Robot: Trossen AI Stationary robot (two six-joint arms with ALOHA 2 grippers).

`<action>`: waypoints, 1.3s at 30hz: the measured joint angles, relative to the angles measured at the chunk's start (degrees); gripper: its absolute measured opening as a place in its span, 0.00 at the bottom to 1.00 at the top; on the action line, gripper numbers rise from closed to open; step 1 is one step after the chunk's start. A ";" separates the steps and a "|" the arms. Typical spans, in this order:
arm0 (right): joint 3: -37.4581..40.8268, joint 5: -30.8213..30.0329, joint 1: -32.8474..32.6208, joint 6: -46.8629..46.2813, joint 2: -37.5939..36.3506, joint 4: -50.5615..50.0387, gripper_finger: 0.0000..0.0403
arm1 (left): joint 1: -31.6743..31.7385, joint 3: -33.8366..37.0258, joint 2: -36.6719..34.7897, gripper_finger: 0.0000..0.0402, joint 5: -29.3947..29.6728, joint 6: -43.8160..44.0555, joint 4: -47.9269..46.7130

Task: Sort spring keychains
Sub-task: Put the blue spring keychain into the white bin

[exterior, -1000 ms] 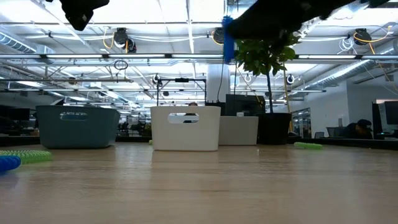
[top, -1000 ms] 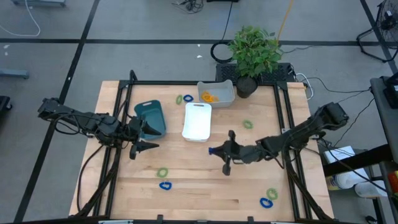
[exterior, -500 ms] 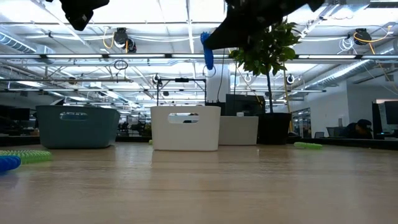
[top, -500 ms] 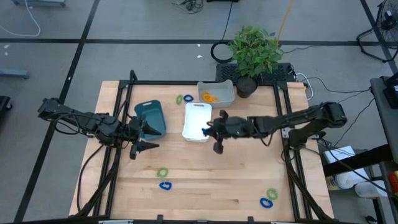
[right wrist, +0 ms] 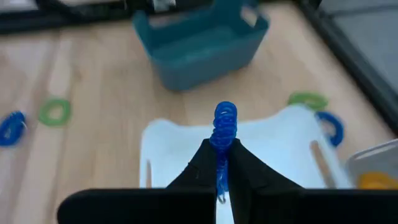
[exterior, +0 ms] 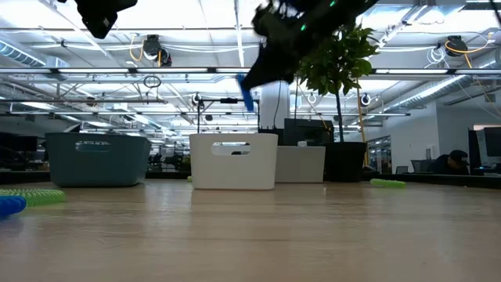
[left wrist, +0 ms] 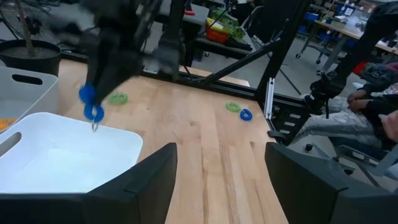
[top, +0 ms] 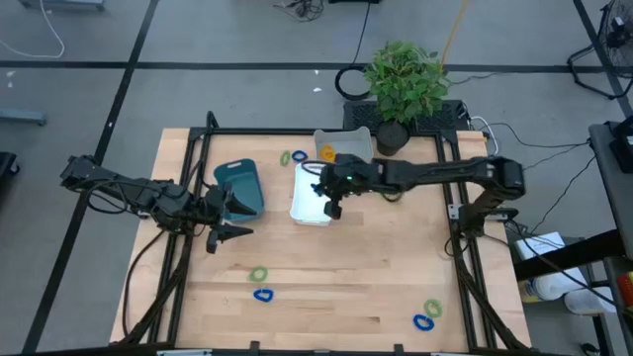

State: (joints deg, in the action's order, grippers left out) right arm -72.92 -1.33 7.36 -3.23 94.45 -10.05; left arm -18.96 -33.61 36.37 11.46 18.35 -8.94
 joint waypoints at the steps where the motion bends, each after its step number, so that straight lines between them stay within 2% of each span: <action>1: -0.89 0.35 0.35 0.34 1.71 -0.64 0.00 | 0.02 0.00 0.02 0.62 0.00 -0.01 -0.15; 11: -7.94 3.09 2.12 2.26 15.91 -6.79 0.00 | 0.00 0.00 -0.01 0.66 -0.02 0.09 -0.31; 15: -10.09 3.11 2.08 2.78 19.09 -8.76 0.00 | 0.00 0.00 0.02 0.66 -0.02 0.14 -0.31; 19: -10.15 2.97 1.86 4.46 19.27 -9.58 0.02 | 0.02 0.00 0.02 0.64 -0.02 0.15 -0.31; 23: -10.21 2.67 1.51 5.60 18.65 -9.89 0.11 | 0.00 0.00 0.02 0.62 -0.07 0.16 -0.29; 32: -10.21 2.73 0.64 5.72 18.49 -9.66 0.44 | 0.00 0.00 0.02 0.65 -1.42 0.17 -0.25; 39: -10.19 2.30 -0.40 7.30 18.47 -8.65 0.57 | 0.00 0.00 0.01 0.66 -1.44 0.15 -0.25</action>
State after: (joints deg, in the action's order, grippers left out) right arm -83.11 0.97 6.96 4.07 112.92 -18.69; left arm -18.96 -33.61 36.37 10.02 18.50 -9.19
